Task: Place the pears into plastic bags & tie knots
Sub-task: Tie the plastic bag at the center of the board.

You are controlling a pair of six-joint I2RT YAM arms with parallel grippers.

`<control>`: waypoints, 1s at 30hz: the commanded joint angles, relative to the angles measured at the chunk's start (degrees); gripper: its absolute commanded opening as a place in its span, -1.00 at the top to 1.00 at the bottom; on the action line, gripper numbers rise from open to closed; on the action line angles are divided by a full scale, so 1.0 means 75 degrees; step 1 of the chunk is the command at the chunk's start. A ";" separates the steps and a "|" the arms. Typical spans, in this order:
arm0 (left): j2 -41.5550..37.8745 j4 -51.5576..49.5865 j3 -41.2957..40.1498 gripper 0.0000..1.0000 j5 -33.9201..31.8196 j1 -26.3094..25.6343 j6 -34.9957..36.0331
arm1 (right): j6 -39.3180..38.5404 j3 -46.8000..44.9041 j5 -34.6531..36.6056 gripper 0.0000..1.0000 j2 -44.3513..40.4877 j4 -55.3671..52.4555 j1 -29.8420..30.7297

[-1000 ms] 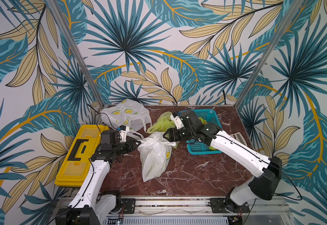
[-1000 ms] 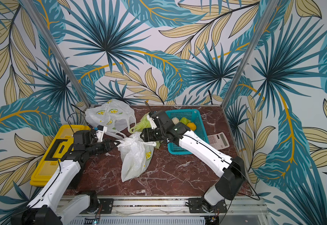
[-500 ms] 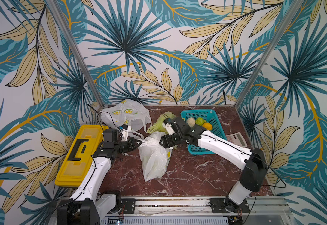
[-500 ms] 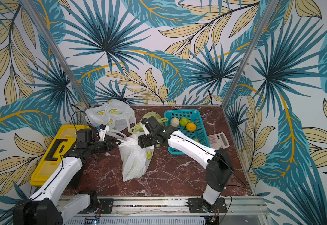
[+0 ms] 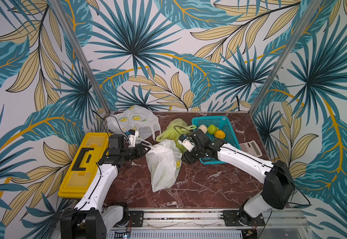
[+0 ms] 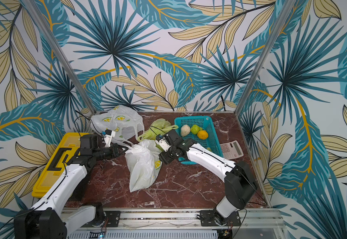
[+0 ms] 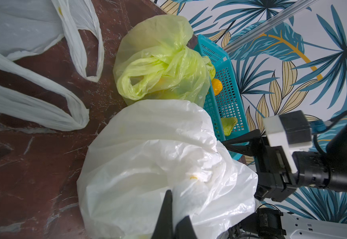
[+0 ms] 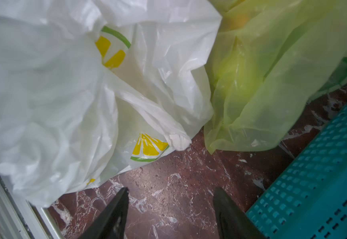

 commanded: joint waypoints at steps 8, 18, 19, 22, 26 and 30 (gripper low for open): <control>-0.0085 0.0116 0.0097 1.00 -0.0082 -0.0056 0.0021 | -0.0764 0.0974 -0.1081 -0.17 0.1533 0.0584 0.0082; -0.0582 -0.0551 0.0175 1.00 -0.1007 0.0414 0.0045 | 0.0455 0.0548 0.0275 1.00 0.0765 -0.0410 0.0073; -0.0535 -0.0552 0.0084 1.00 -0.1083 0.0448 0.0084 | 0.0665 0.0459 0.0435 1.00 0.0736 -0.0459 0.0058; -0.0209 -0.0552 -0.0294 1.00 -0.1208 0.0594 0.0127 | 0.1058 0.0177 0.0654 1.00 0.0830 -0.0467 -0.0017; -0.0299 -0.0552 -0.0642 1.00 -0.1520 0.0849 0.0138 | 0.1442 -0.0135 0.0806 1.00 0.0854 -0.0412 -0.0373; -0.0027 -0.0542 -0.0497 1.00 -0.1468 0.0704 0.0074 | 0.1761 -0.0150 0.0484 1.00 0.0815 -0.0235 -0.0504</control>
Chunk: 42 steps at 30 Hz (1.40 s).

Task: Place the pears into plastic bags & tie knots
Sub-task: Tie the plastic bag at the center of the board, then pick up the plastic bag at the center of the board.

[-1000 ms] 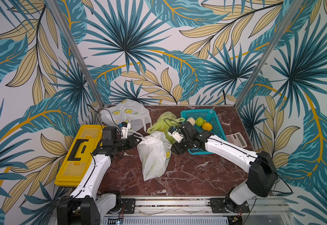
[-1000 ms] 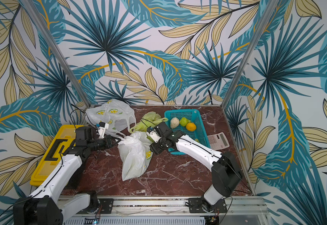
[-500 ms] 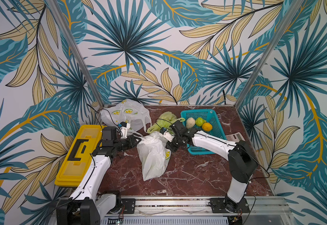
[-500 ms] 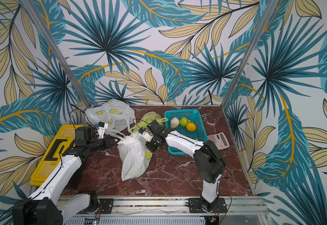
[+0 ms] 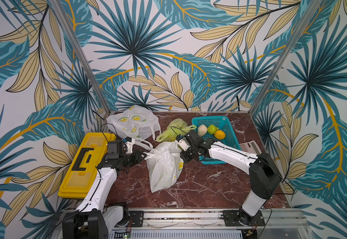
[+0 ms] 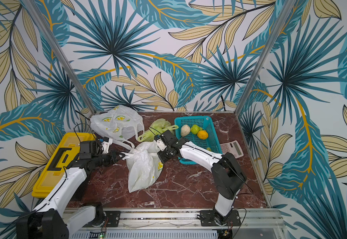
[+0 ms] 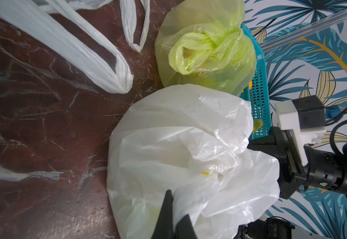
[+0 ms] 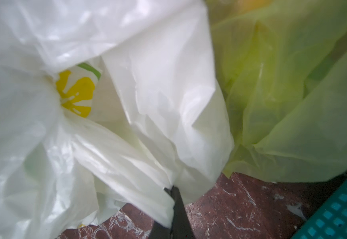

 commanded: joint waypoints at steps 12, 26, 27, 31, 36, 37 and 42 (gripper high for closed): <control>-0.0683 0.0035 0.0876 0.12 0.0199 0.0052 -0.0149 | 0.1781 0.0708 -0.0669 -0.47 -0.1267 -0.0507 0.0238; -0.0537 -0.1449 0.2414 -0.11 -0.0843 -0.0054 0.1128 | 0.2918 0.1833 0.1162 -0.03 0.1671 0.0117 0.1385; -0.0360 -0.1465 0.2586 -0.12 -0.1102 -0.0192 0.1252 | 0.2838 0.1911 0.0806 0.28 0.1698 0.0102 0.1354; 0.0643 -0.1443 0.3257 -0.19 -0.2434 -0.0508 0.1561 | 0.2640 0.1756 -0.0151 0.72 0.1151 0.0303 0.1326; 0.2836 -0.1445 0.4746 -0.25 -0.3378 -0.0651 0.1610 | 0.2574 0.1132 -0.0605 0.90 0.0114 0.0526 0.0994; 0.3202 -0.1446 0.4997 -0.26 -0.3645 -0.0721 0.1614 | 0.2656 0.0966 -0.0778 0.92 -0.0052 0.0728 0.0979; 0.5102 -0.1397 0.6104 -0.40 -0.4194 -0.1048 0.1633 | 0.2822 0.0572 -0.0913 0.91 -0.0451 0.0831 0.0723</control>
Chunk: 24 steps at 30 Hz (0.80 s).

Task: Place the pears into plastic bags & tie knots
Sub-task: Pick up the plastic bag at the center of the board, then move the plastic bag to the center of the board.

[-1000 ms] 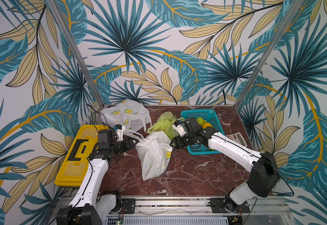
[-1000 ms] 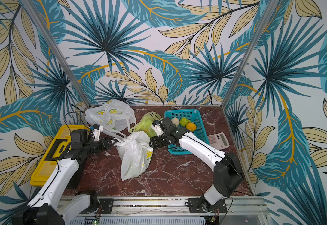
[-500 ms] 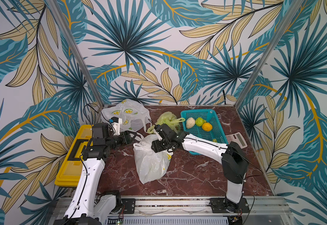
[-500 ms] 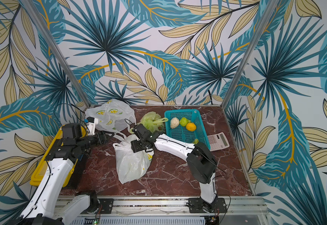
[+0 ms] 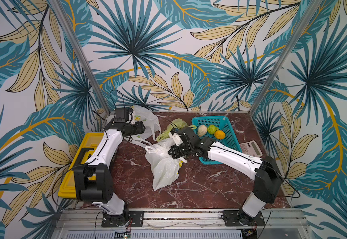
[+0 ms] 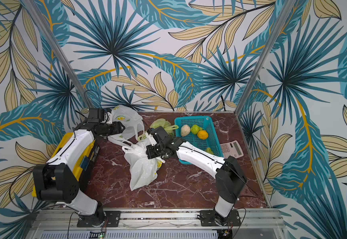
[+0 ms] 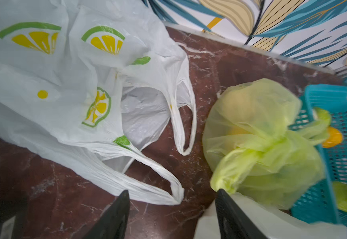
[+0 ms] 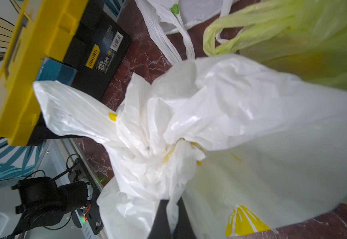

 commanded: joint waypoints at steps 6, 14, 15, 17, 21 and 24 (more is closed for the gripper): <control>0.2606 -0.0041 0.1858 -0.45 -0.0559 -0.0651 -0.0026 | 0.0081 -0.1009 -0.0529 0.90 -0.0479 0.0254 -0.0607; 0.4240 -0.0054 0.2408 -0.40 -0.1010 -0.0992 -0.0065 | 0.0319 -0.1449 -0.0759 -0.09 -0.0743 0.0151 -0.0676; 0.4342 -0.0085 0.2439 -0.35 -0.0913 -0.0986 -0.0151 | 0.0382 -0.1570 -0.0812 -0.17 -0.0869 0.0161 -0.0664; 0.4415 -0.0092 0.2463 -0.11 -0.0788 -0.1012 -0.0167 | 0.0401 -0.1724 -0.0949 -0.23 -0.1093 0.0064 -0.0658; 0.4233 -0.0098 0.2467 0.80 -0.0857 -0.0885 -0.0104 | 0.0455 -0.1947 -0.1037 -0.28 -0.1318 -0.0300 -0.0388; 0.3608 -0.0091 0.2316 0.99 -0.0769 -0.0640 -0.0170 | 0.0766 -0.2341 -0.1060 -0.31 -0.1191 0.0018 -0.0040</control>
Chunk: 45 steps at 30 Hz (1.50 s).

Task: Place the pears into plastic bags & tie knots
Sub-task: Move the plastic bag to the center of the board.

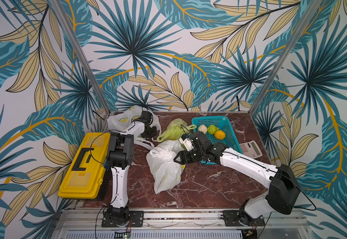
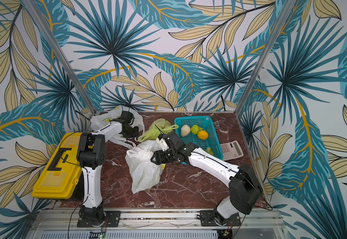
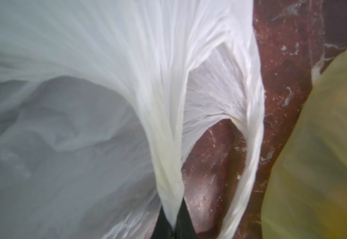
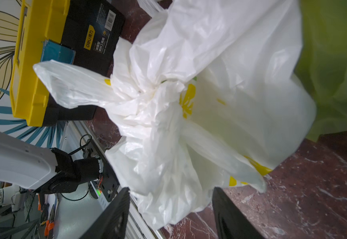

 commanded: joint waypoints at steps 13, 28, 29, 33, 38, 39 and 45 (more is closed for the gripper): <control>-0.4137 -0.0093 0.0365 1.00 0.0399 0.0432 0.0548 | 0.1100 0.0422 0.0807 -0.34 0.2501 0.1988 0.1247; -0.6728 -0.0235 0.0489 1.00 -0.0498 0.0136 0.0879 | 0.0018 0.7211 0.1163 -0.36 0.7240 0.1132 0.0709; -0.6800 -0.0235 0.0511 1.00 -0.0500 0.0097 0.0888 | 0.0025 0.7707 0.1176 -0.38 0.7576 0.1088 0.0687; -0.7031 -0.0234 0.0669 1.00 -0.0495 -0.0044 0.0835 | 0.0077 0.9137 0.1062 -0.44 0.8468 0.1656 0.0551; -0.7230 -0.0232 0.0683 1.00 -0.0574 -0.0095 0.0886 | -0.0197 0.8782 0.0499 -0.46 0.7550 0.1685 0.0476; -0.7254 -0.0233 0.0677 1.00 -0.0679 -0.0092 0.0933 | -0.0170 0.8222 0.0369 -0.46 0.7128 0.1920 0.0480; -0.7082 -0.0236 0.0759 1.00 -0.0797 -0.0095 0.1251 | 0.0667 0.4386 -0.0231 -0.45 0.4817 0.3563 0.0627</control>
